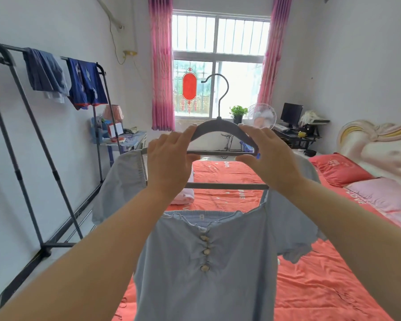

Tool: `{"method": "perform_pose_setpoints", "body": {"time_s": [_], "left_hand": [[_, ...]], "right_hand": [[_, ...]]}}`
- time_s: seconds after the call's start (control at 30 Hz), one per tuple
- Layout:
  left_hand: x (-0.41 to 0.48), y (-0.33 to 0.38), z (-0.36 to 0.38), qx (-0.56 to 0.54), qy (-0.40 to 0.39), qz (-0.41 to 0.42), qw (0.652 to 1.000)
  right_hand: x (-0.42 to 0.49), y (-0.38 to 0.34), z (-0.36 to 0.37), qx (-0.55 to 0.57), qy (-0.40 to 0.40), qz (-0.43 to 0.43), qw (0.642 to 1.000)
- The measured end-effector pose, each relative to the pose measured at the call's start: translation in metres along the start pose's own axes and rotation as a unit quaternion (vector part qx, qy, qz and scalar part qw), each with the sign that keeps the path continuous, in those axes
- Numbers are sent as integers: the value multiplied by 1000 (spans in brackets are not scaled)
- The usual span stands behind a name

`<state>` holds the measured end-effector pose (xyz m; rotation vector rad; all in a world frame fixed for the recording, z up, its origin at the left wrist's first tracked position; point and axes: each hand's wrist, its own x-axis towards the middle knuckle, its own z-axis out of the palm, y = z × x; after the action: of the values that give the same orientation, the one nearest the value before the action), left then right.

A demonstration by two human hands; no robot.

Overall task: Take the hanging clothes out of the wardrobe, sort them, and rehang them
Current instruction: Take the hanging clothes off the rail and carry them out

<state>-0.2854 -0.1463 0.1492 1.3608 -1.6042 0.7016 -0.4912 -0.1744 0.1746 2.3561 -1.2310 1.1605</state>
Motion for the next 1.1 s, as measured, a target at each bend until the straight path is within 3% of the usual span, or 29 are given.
{"method": "perform_pose_setpoints", "body": {"time_s": [0.57,1.1], "left_hand": [[8,-99,136,-21,-71,-43,996],[-35,-169,328,20,-162,-95,982]], "right_hand": [[53,41,144,-4,-25,55,998],[60,162,349,68,-98,55,991]]}}
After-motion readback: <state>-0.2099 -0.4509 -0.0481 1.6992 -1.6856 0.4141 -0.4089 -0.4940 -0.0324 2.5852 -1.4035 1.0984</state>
